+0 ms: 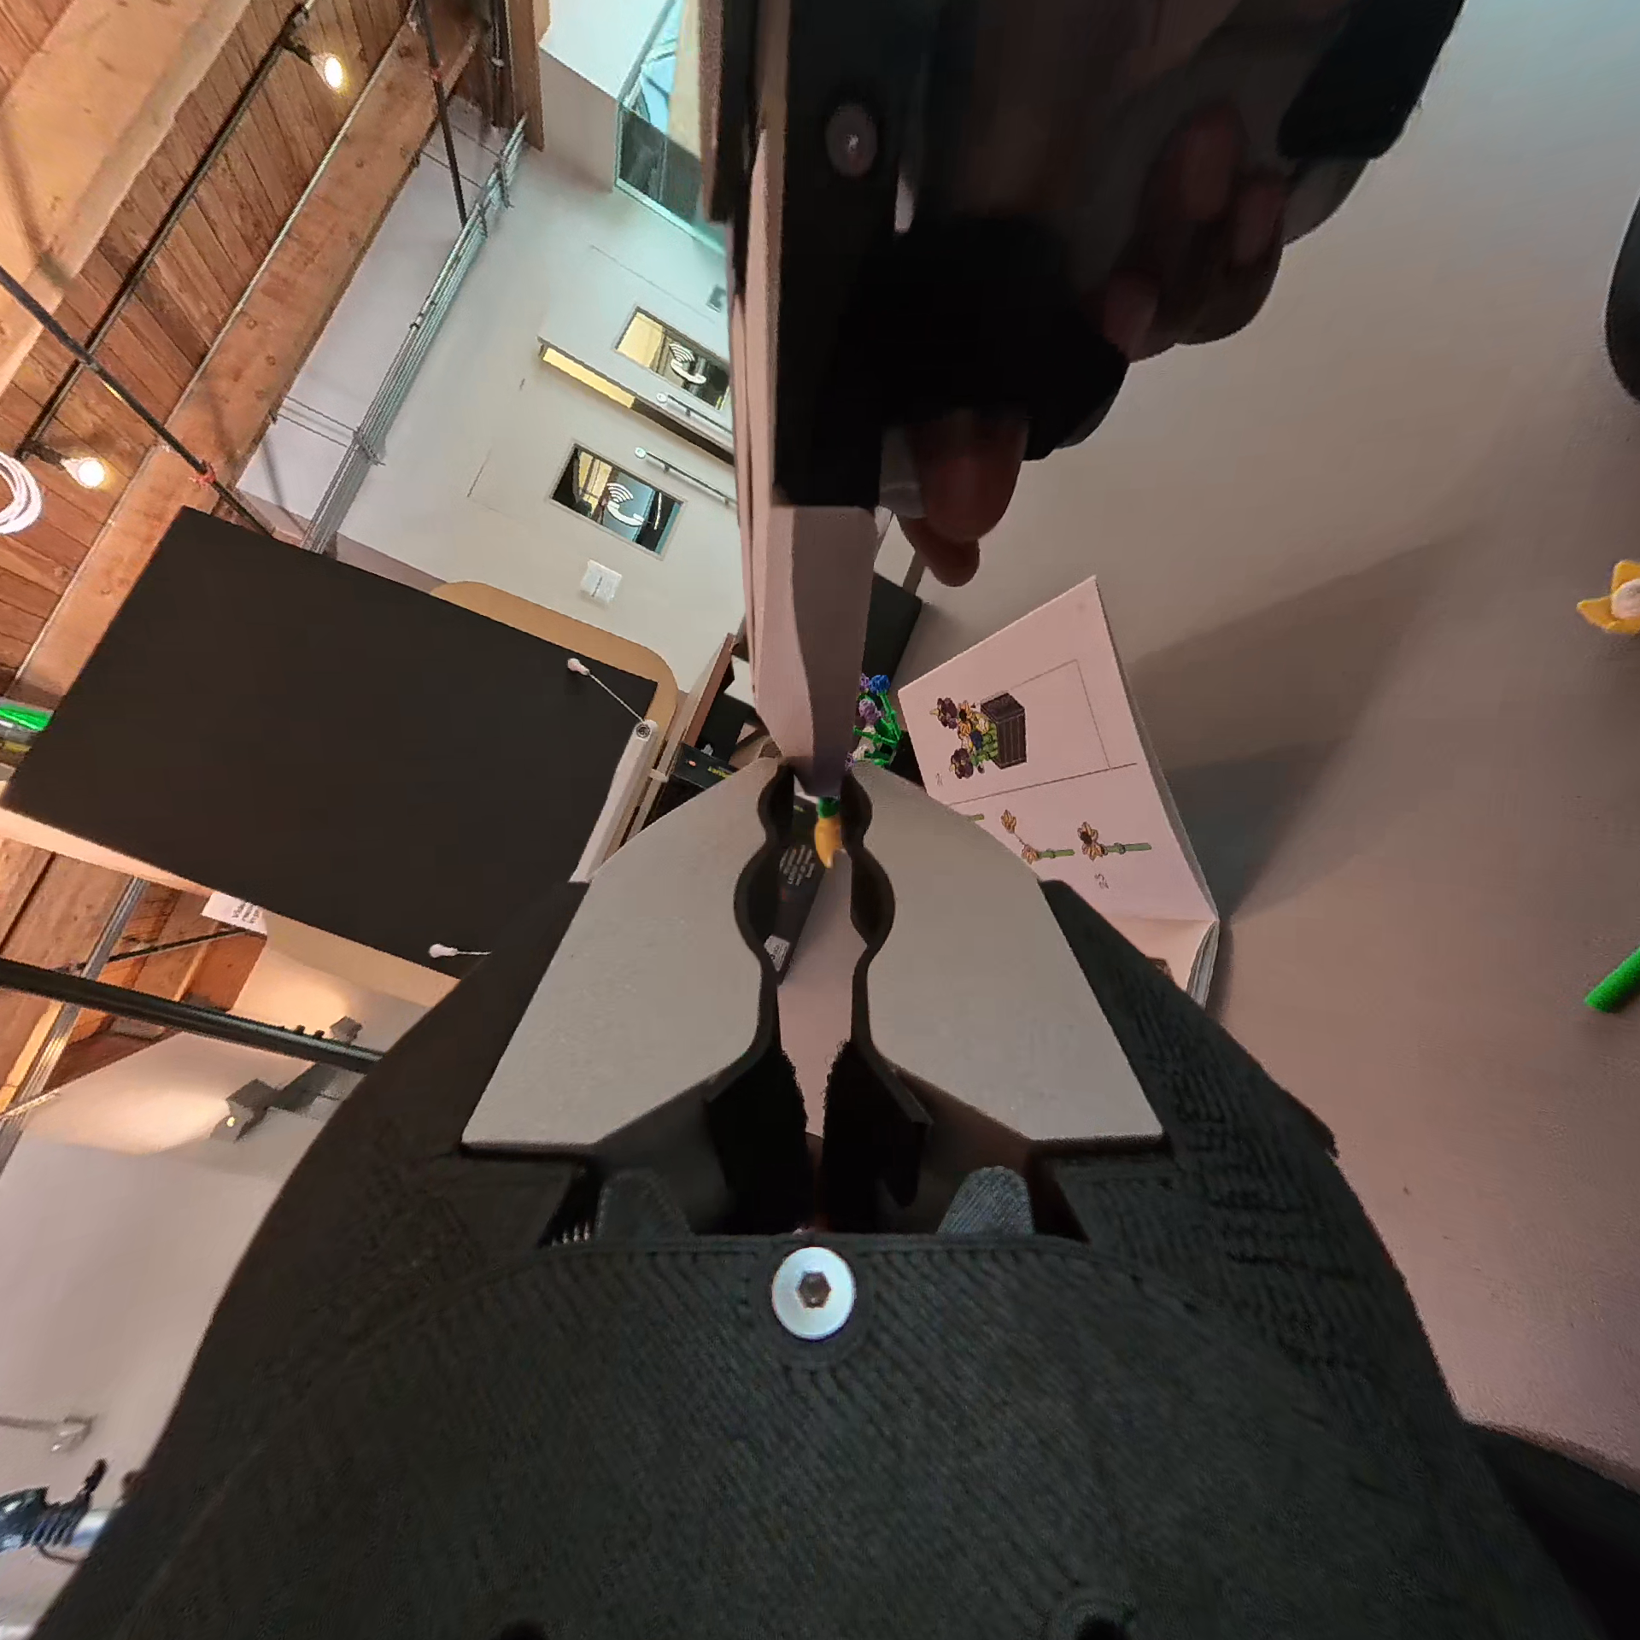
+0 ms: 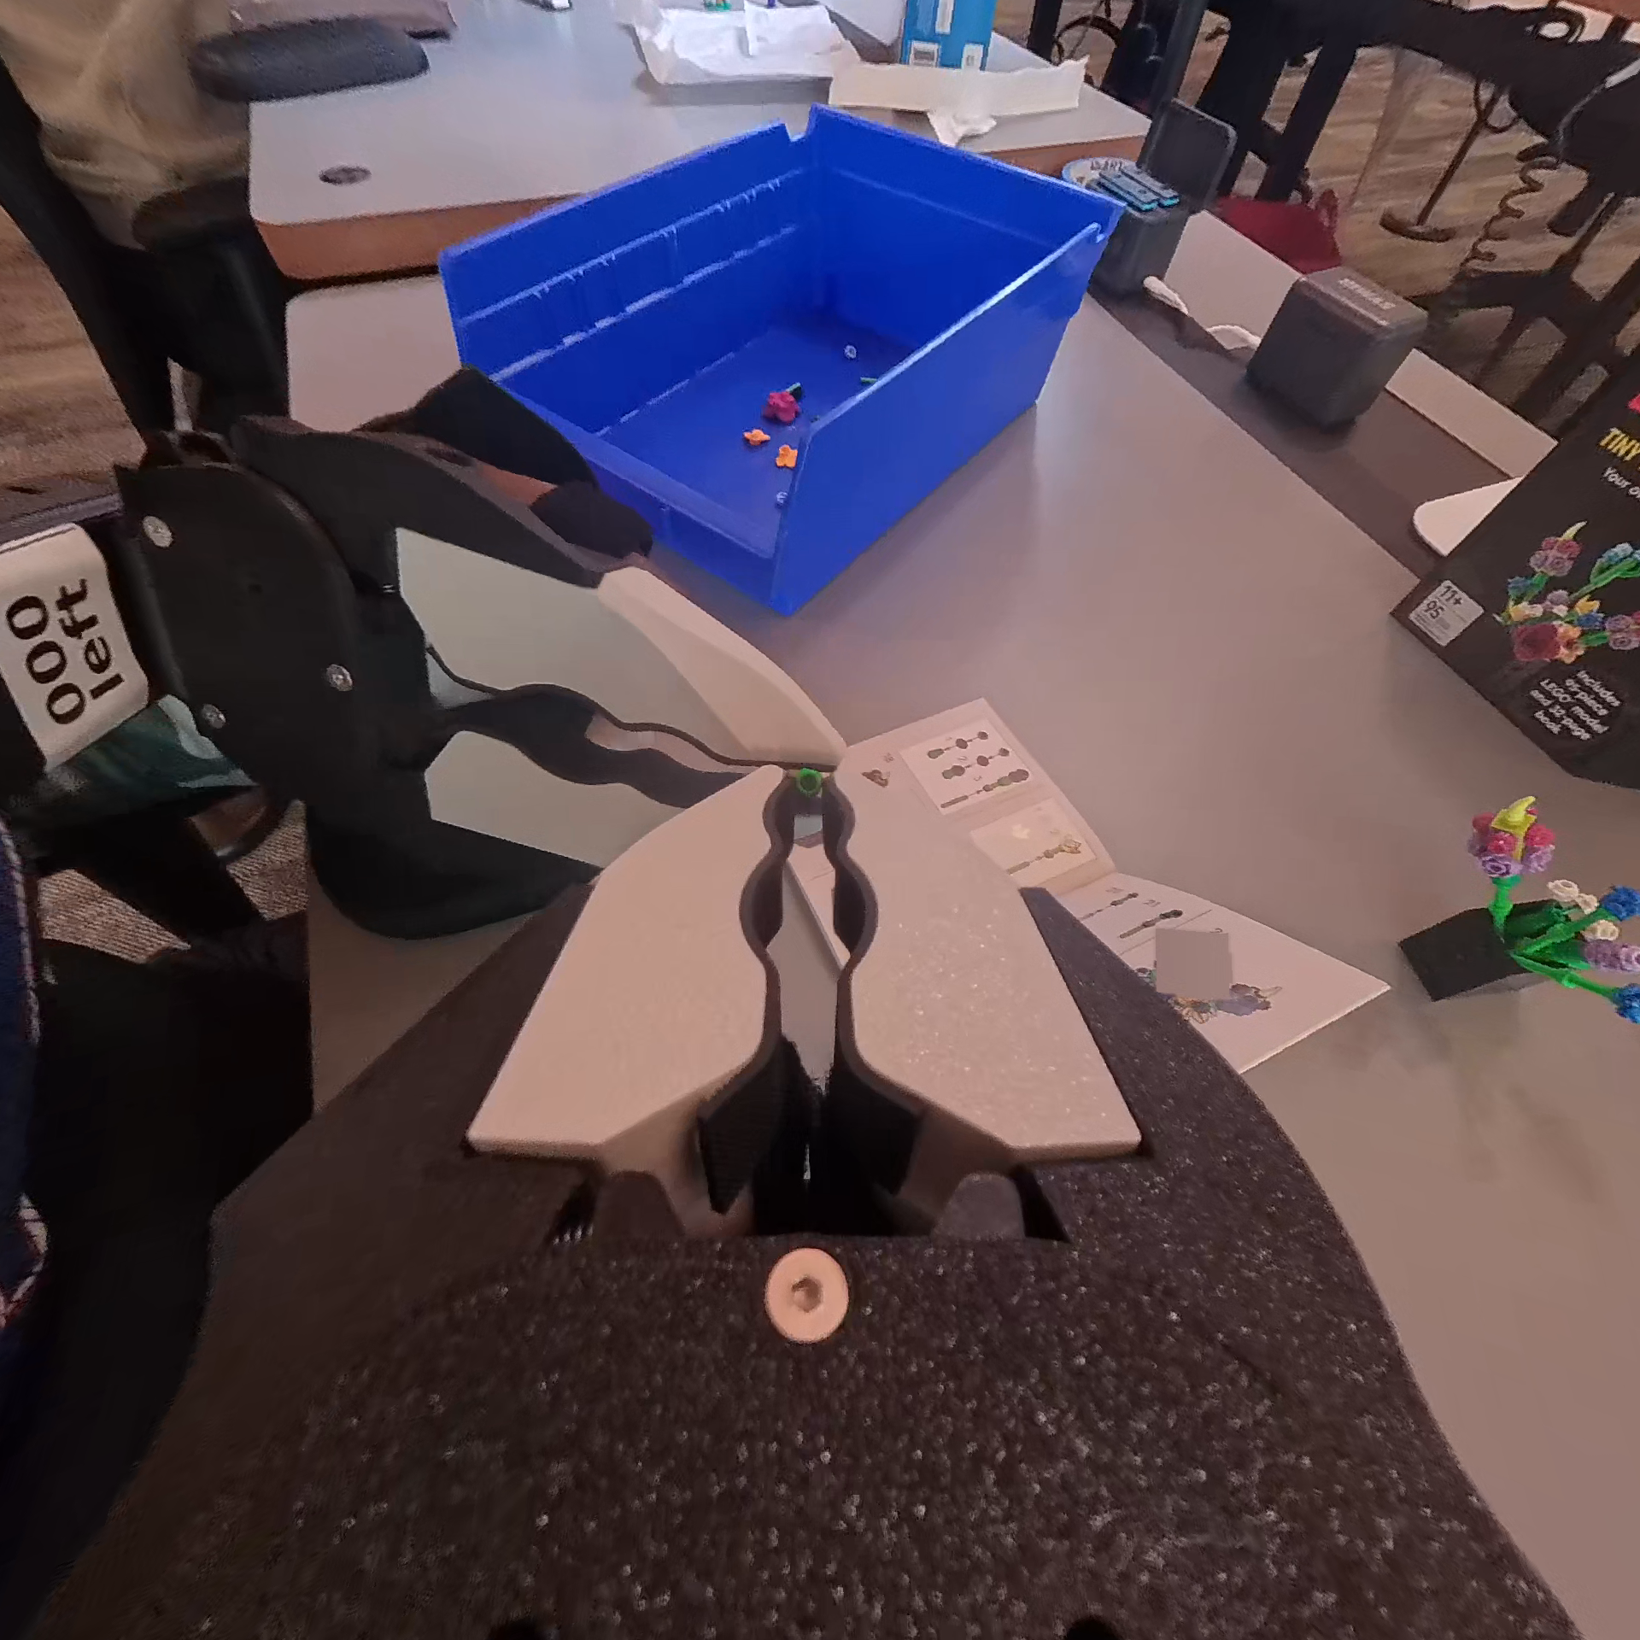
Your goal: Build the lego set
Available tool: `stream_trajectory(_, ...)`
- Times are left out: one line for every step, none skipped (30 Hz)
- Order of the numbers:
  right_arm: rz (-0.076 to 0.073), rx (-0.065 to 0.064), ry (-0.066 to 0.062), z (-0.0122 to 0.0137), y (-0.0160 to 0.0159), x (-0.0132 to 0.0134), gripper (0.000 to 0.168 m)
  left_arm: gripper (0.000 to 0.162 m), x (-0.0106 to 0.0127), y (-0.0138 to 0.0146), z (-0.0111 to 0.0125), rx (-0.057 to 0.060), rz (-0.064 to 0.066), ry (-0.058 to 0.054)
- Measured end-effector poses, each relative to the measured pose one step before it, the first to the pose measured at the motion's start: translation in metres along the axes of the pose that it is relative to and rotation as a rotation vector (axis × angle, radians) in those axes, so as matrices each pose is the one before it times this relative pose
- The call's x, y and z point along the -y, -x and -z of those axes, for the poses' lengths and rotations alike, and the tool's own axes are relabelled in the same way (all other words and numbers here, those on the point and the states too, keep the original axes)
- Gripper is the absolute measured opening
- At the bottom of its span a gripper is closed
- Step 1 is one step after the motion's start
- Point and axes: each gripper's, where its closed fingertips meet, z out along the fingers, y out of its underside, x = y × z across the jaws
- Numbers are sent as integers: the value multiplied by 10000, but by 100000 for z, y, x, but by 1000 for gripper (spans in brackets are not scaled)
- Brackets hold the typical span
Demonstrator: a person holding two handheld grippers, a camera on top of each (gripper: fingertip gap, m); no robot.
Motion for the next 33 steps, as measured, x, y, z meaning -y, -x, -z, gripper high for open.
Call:
stream_trajectory(-98, 95, -86, 115, 83, 59, 6, 10, 147, 44, 28, -10, 115, -87)
stream_trajectory(-110, 118, -64, 105, 73, 23, 6, 10, 123, 6, 32, -20, 94, -75)
stream_trajectory(-140, 145, -46, 90, 100, -16, 6, 10, 106, -22, 31, -26, 40, -61)
stream_trajectory(-134, 177, -37, 88, 117, -30, 6, 9, 110, -44, 42, -36, -14, -62)
stream_trajectory(-164, 191, -52, 76, 117, -45, 6, 9, 105, -46, 45, -38, -47, -43)
stream_trajectory(-215, 238, -49, 67, 111, -72, 6, 9, 84, -76, 40, -62, -46, -45)
stream_trajectory(-262, 308, -38, 83, 143, -97, 6, 8, 80, -98, 49, -90, -44, -64)
stream_trajectory(-270, 383, -60, 96, 183, -95, 6, 8, 97, -117, 55, -95, -46, -92)
stream_trajectory(-284, 400, -122, 96, 151, -61, 6, 8, 112, -77, 61, -69, -48, -97)
stream_trajectory(-315, 331, -161, 33, 67, -31, 6, 8, 50, -42, 26, -51, 28, -40)
stream_trajectory(-261, 238, -142, -3, -34, -74, 6, 8, -22, -77, -35, -77, 125, 24)
stream_trajectory(-251, 151, -128, -8, -78, -61, 5, 7, -78, -78, -58, -65, 175, 45)
stream_trajectory(-177, 72, -183, 17, -73, 68, 5, 8, -29, 37, -48, 43, 221, 13)
stream_trajectory(-68, -25, -185, 17, -43, 116, 5, 9, -8, 165, -23, 111, 252, -7)
stream_trajectory(-3, -118, -96, -11, -61, 53, 5, 13, -28, 231, -13, 116, 244, 32)
stream_trajectory(28, -112, -55, -20, 14, 46, 5, 17, -89, 194, -14, 60, 183, 80)
stream_trajectory(35, -65, -22, -21, 128, 46, 5, 19, -117, 122, -34, 15, 83, 91)
stream_trajectory(75, -146, 39, -30, 24, 7, 5, 19, -2, -1, -15, -28, -46, 14)
stream_trajectory(101, -99, 67, -44, 109, 3, 5, 18, -36, -87, -26, -37, -159, 38)
stream_trajectory(106, -182, 91, -67, 5, -1, 6, 15, -109, -107, -50, -1, -195, 96)
stream_trajectory(145, -222, 116, -48, -85, -22, 6, 14, -123, -86, -59, 48, -174, 103)
stream_trajectory(107, -186, 104, -48, -83, -13, 6, 9, -118, -84, -57, 44, -146, 114)
stream_trajectory(97, -169, 88, -57, -65, 4, 6, 8, -104, 2, -27, 80, -83, 116)
stream_trajectory(114, -152, 66, -58, -17, 12, 6, 7, -76, 75, -11, 93, -30, 91)
stream_trajectory(117, -194, 47, -51, -43, 28, 6, 7, -65, 56, -6, 40, -14, 78)
stream_trajectory(131, -228, 30, -33, -63, 59, 6, 7, -76, 46, -7, 9, 10, 71)
stream_trajectory(159, -208, -40, 32, -7, 158, 6, 6, -107, 125, 0, 49, 56, 45)
stream_trajectory(161, -139, -76, 57, 71, 216, 8, 6, -279, 229, 6, 93, 106, 104)
stream_trajectory(138, -116, -71, 81, 73, 203, 9, 6, -324, 189, 8, 33, 104, 79)
stream_trajectory(114, -95, -69, 42, 40, 177, 9, 6, -237, 139, 43, -25, 103, 9)
stream_trajectory(88, -60, -77, -11, 26, 152, 8, 6, -83, 175, 98, -4, 146, -73)
stream_trajectory(74, -27, -54, -89, 25, 100, 8, 6, 35, 160, 111, -7, 189, -97)
stream_trajectory(94, -27, -5, -140, -22, 6, 8, 6, 60, 52, 70, -59, 159, -63)
